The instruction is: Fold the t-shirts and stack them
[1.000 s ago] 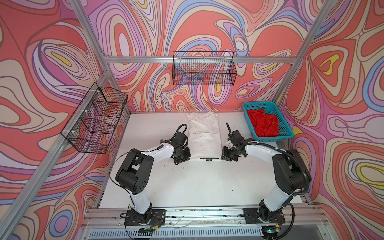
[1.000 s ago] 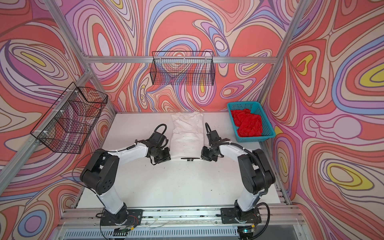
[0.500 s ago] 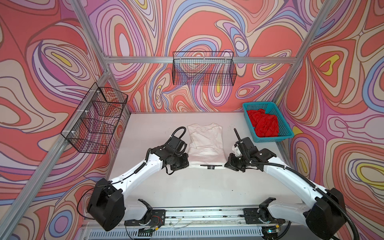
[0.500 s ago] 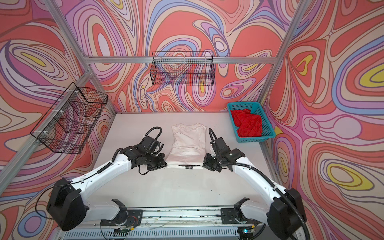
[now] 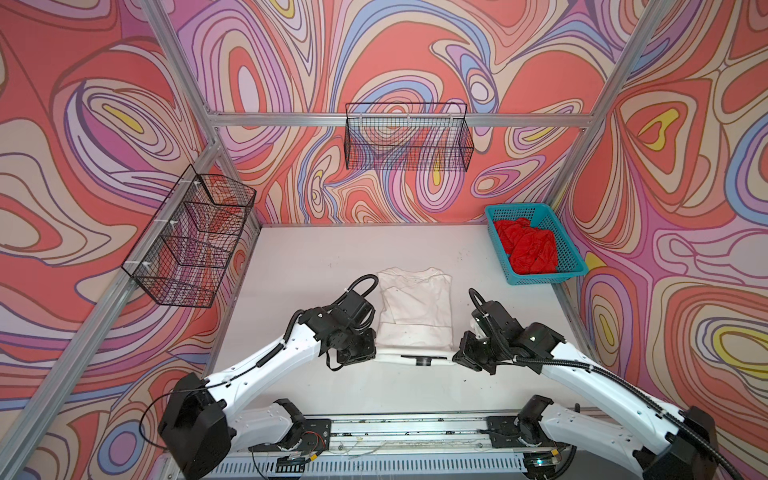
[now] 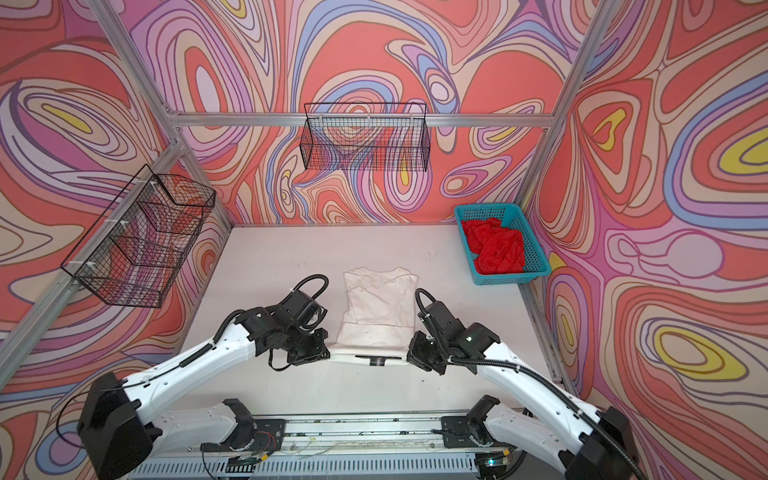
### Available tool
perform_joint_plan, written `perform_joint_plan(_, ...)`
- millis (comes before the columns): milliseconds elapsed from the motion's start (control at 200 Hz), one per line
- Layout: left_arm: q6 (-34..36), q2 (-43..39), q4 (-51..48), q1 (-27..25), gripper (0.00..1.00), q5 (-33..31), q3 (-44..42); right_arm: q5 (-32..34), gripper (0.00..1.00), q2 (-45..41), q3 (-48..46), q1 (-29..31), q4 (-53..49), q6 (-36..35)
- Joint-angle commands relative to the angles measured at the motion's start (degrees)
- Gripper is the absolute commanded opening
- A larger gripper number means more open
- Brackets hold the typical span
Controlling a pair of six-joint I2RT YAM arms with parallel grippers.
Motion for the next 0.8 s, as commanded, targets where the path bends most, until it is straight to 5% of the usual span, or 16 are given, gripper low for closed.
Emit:
perform_joint_plan(0,4.3,2.7,-1.9,3.1,0.00,-2.0,5.8,4.8,0.00,2.8,5.4,-0.7,0.0,-1.8)
perform_joint_plan(796,20.2,33.3,-10.0,15.1,0.00,4.4,46.1,-5.6,0.00,30.1,32.6,-22.5,1.4,-19.0)
